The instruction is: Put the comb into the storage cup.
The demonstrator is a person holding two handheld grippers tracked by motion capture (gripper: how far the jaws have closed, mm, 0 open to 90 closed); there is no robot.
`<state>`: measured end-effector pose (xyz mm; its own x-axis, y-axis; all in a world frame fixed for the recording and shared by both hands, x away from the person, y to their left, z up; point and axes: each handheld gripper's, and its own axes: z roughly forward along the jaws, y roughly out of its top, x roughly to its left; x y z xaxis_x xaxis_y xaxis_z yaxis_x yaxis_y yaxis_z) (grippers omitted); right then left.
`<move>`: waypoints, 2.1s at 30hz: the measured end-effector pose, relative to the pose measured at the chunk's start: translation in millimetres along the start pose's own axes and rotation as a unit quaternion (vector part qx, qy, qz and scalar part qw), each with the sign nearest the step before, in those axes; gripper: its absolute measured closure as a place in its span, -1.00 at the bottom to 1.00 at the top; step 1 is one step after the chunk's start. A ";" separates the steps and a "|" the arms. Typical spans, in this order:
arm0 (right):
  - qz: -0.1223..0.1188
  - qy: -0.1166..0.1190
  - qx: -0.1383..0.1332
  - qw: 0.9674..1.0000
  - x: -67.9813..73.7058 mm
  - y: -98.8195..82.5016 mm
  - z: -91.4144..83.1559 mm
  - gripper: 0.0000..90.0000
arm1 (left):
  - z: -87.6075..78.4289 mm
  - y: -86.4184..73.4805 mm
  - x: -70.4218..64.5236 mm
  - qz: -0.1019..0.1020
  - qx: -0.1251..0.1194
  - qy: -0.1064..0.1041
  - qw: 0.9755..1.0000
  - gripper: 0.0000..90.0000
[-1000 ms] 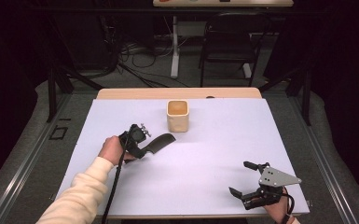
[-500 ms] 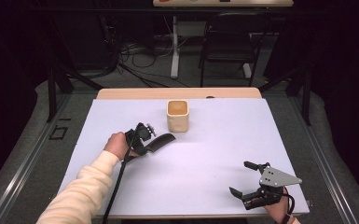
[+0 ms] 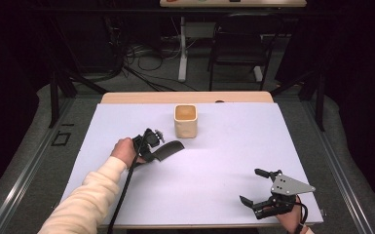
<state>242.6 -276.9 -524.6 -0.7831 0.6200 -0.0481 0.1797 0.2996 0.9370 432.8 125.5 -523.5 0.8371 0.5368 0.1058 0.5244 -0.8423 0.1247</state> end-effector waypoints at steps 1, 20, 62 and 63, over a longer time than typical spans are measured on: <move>0.000 0.000 0.000 1.000 -0.1 0.0 -0.1 -1.00 | -0.7 -0.4 0.3 -0.001 -0.002 0.001 1.000 0.60; -0.001 -0.002 -0.002 1.000 -0.4 0.1 -0.4 -1.00 | -13.1 -11.2 -6.5 -0.016 -0.039 0.003 0.999 0.61; 0.005 -0.003 -0.004 1.000 -0.8 -0.3 -0.5 -1.00 | -21.4 -42.6 -18.7 -0.075 -0.184 -0.003 0.980 0.61; 0.005 -0.003 -0.004 1.000 -0.8 -0.3 -0.4 -1.00 | -21.1 -43.4 -18.9 -0.076 -0.187 -0.002 0.979 0.61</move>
<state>243.0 -277.8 -524.7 -0.7775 0.6275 -0.0412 0.1824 0.2877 0.9402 390.9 152.9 -510.1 0.7551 0.6533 0.0554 0.5489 -0.6762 0.4915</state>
